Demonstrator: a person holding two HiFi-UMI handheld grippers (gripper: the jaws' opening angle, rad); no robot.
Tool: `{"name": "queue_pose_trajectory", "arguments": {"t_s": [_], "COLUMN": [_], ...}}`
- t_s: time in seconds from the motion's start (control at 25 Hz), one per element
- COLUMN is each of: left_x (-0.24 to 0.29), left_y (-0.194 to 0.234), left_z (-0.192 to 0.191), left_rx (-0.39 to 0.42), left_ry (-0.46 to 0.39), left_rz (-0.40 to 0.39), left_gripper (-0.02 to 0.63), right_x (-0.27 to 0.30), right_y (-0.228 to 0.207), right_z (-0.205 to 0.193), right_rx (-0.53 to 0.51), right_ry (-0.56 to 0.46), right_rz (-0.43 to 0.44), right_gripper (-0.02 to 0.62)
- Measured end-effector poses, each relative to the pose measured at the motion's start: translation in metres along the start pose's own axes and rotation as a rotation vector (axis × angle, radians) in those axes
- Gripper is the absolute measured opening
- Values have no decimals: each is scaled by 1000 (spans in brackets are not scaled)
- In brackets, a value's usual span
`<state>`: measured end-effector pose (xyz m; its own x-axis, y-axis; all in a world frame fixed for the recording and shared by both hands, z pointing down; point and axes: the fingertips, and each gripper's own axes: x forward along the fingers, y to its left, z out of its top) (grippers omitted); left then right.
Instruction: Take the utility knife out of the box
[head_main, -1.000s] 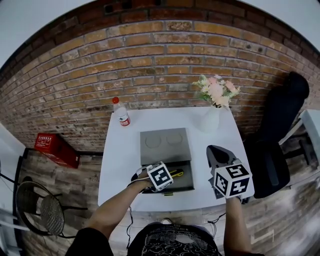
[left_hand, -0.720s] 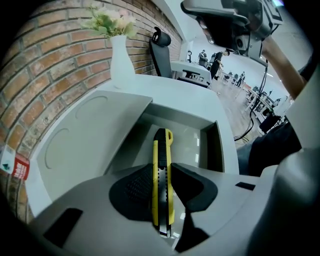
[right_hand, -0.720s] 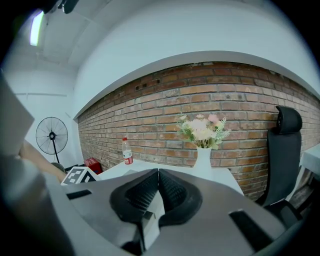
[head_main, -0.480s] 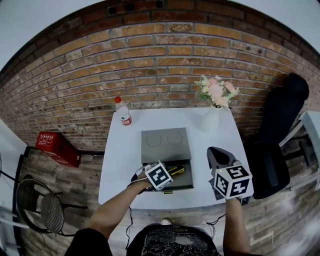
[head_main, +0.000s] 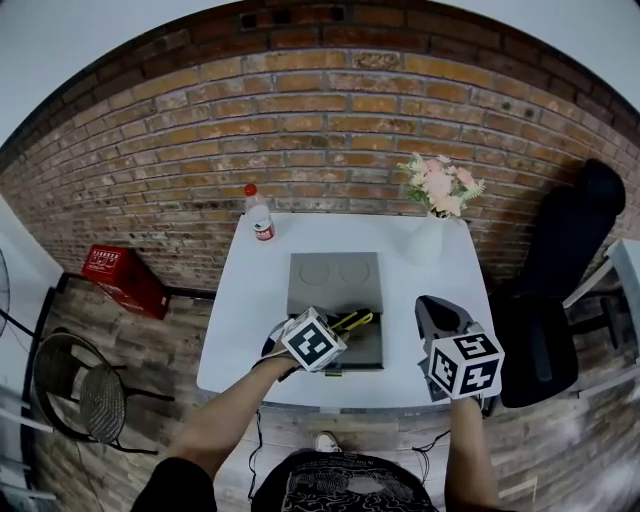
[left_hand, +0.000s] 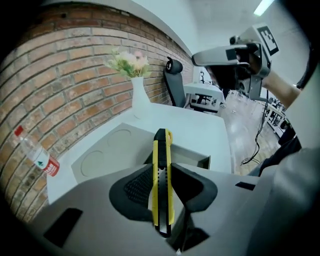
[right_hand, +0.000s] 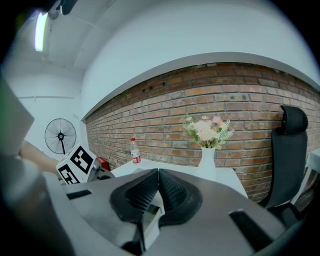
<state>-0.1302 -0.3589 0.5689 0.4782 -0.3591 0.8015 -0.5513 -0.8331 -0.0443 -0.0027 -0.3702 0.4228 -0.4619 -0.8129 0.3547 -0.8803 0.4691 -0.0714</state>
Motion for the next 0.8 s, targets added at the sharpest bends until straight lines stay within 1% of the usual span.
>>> {"name": "queue_pose_trajectory", "arguments": {"t_s": [0.12,0.4,0.64,0.8], "left_x": [-14,-54,-100,-127], "left_y": [1,12,20,14], "left_z": [12,34,47,50], "left_rx": [-50,-153,-251,-299], "left_ry": [-57,-193,-325,-390], "left_rz": [46,197,339,422], "left_gripper": [127,127,127,127], "right_x": [-6,-21,-31,-37], "right_y": [1,1,3,1], "right_z": [1,6,7,12], "right_rx": [-10,-36,-75,-97], "right_ry": [-1,-8,-9,-20], "right_rz": [20,72,123,149], "right_gripper": [20,20,20,20]}}
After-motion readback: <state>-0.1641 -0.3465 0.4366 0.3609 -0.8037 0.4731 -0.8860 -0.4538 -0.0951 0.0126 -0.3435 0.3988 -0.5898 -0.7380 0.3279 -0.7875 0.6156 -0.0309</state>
